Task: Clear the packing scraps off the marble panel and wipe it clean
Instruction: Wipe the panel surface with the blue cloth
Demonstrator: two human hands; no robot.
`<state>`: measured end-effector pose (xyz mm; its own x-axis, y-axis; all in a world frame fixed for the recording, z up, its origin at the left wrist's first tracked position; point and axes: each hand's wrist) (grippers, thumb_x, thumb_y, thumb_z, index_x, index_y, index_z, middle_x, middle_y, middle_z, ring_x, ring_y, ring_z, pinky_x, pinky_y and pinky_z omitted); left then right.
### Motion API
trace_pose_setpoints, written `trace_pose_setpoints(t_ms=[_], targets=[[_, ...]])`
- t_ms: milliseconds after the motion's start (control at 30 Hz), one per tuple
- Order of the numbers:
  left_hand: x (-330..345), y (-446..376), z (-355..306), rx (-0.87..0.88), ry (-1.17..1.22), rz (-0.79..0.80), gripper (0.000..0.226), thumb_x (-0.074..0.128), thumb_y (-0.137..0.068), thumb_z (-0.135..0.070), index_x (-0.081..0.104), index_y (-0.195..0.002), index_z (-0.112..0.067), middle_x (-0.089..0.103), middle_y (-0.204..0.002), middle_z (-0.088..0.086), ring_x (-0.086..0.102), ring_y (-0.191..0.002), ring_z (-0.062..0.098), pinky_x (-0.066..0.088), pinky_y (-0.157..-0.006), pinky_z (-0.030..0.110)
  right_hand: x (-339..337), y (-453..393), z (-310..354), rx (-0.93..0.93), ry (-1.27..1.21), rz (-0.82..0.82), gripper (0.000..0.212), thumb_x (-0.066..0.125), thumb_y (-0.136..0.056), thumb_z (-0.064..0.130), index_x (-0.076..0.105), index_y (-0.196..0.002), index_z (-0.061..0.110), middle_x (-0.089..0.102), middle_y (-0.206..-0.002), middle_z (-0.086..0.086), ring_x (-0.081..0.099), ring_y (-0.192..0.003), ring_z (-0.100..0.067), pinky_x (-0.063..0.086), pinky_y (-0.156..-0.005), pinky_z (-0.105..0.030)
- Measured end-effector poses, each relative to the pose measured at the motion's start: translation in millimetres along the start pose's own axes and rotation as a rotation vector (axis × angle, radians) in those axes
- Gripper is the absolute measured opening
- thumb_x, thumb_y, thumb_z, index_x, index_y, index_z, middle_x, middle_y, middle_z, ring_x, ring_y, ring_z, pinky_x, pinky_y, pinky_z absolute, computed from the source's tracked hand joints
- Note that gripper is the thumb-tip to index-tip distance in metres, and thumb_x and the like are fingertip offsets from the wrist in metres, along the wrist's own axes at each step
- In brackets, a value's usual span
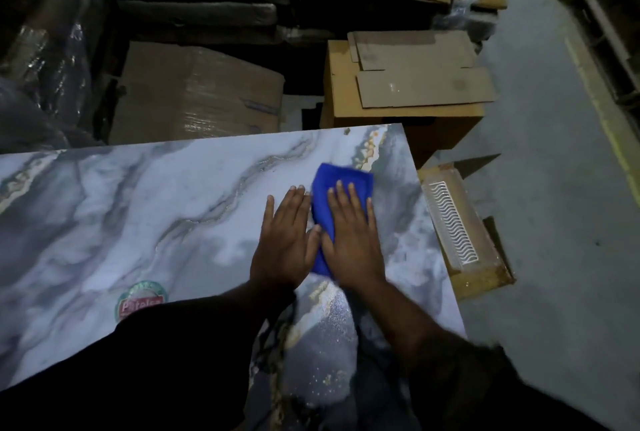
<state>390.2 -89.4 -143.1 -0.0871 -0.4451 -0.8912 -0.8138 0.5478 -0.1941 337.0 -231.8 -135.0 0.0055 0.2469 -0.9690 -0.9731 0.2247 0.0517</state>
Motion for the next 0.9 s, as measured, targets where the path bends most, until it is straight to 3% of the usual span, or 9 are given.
trace_pose_setpoints(t_ms=[133, 233, 367, 533, 633, 700, 833, 900], targets=[[-1.1, -0.6, 1.3, -0.022, -0.009, 0.029, 0.059, 0.032, -0.104, -0.039, 0.045, -0.151, -0.005, 0.041, -0.160, 0.011, 0.031, -0.153, 0.024, 0.016, -0.124, 0.058, 3.4, 95.5, -6.4, -0.054, -0.039, 0.013, 0.075, 0.041, -0.100, 0.049, 0.014, -0.163, 0.018, 0.006, -0.171, 0.000, -0.002, -0.158, -0.018, 0.007, -0.126, -0.048], [-2.3, -0.1, 0.1, -0.032, -0.030, 0.051, 0.062, 0.030, -0.104, -0.042, 0.043, -0.152, -0.006, 0.039, -0.161, 0.010, 0.029, -0.154, 0.023, 0.016, -0.124, 0.059, -0.2, 112.3, -29.7, 0.176, -0.056, -0.033, 0.078, 0.037, -0.097, 0.053, 0.013, -0.163, 0.019, 0.009, -0.170, -0.001, 0.000, -0.158, -0.017, 0.007, -0.127, -0.048], [-3.1, 1.2, -1.0, -0.044, -0.053, 0.075, 0.065, 0.024, -0.105, -0.046, 0.042, -0.153, -0.007, 0.039, -0.161, 0.010, 0.029, -0.153, 0.023, 0.018, -0.124, 0.059, -4.2, 30.3, -47.3, 0.487, 0.000, -0.131, 0.079, 0.026, -0.098, 0.054, 0.015, -0.161, 0.009, 0.018, -0.168, -0.012, 0.008, -0.157, -0.027, 0.013, -0.125, -0.055], [3.4, 3.8, 1.3, -0.034, -0.083, 0.050, 0.060, 0.037, -0.105, -0.042, 0.044, -0.153, -0.007, 0.039, -0.162, 0.009, 0.029, -0.154, 0.022, 0.017, -0.124, 0.059, -14.3, -110.9, -38.5, 0.581, 0.011, -0.095, 0.079, 0.028, -0.101, 0.054, 0.009, -0.161, 0.006, 0.008, -0.169, -0.014, 0.003, -0.157, -0.030, 0.009, -0.124, -0.058], [4.8, 5.2, 3.0, 0.014, -0.023, -0.036, 0.056, 0.040, -0.105, -0.036, 0.048, -0.148, -0.001, 0.043, -0.158, 0.014, 0.033, -0.152, 0.026, 0.021, -0.122, 0.061, -13.2, -172.5, -6.0, 0.458, 0.028, -0.025, 0.076, 0.027, -0.103, 0.052, 0.006, -0.162, 0.009, 0.003, -0.170, -0.013, -0.002, -0.157, -0.029, 0.004, -0.125, -0.057], [3.5, 5.5, 3.3, 0.024, 0.042, -0.071, 0.056, 0.035, -0.106, -0.033, 0.049, -0.147, 0.002, 0.044, -0.157, 0.017, 0.034, -0.151, 0.029, 0.023, -0.121, 0.062, -10.1, -193.8, 18.5, 0.269, 0.048, 0.037, 0.073, 0.027, -0.104, 0.049, 0.006, -0.162, 0.011, 0.001, -0.170, -0.011, -0.005, -0.157, -0.027, -0.002, -0.125, -0.055], [0.8, 6.6, 1.9, -0.015, 0.139, -0.089, 0.050, 0.040, -0.101, -0.024, 0.051, -0.142, 0.002, 0.051, -0.149, 0.017, 0.042, -0.144, 0.031, 0.021, -0.122, 0.061, -7.1, -173.0, 45.1, -0.150, -0.009, 0.105, 0.067, 0.036, -0.103, 0.035, 0.011, -0.163, 0.017, 0.004, -0.171, -0.006, -0.004, -0.157, -0.022, -0.002, -0.126, -0.052], [-2.1, 7.0, 0.1, -0.047, 0.197, -0.105, 0.036, 0.044, -0.096, -0.020, 0.058, -0.125, -0.004, 0.059, -0.127, 0.010, 0.054, -0.125, 0.029, 0.023, -0.122, 0.058, -5.2, -141.6, 39.7, -0.296, -0.085, 0.116, 0.069, 0.037, -0.097, 0.030, 0.018, -0.162, 0.019, 0.010, -0.170, -0.003, -0.001, -0.157, -0.019, 0.000, -0.126, -0.050]])
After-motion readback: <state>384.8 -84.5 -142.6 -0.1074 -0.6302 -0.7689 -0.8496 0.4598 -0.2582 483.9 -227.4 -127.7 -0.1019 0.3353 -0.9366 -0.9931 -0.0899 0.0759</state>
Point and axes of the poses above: each hand's wrist, its own y-axis away from the middle knuckle, its own x-axis out of the palm, z = x × y
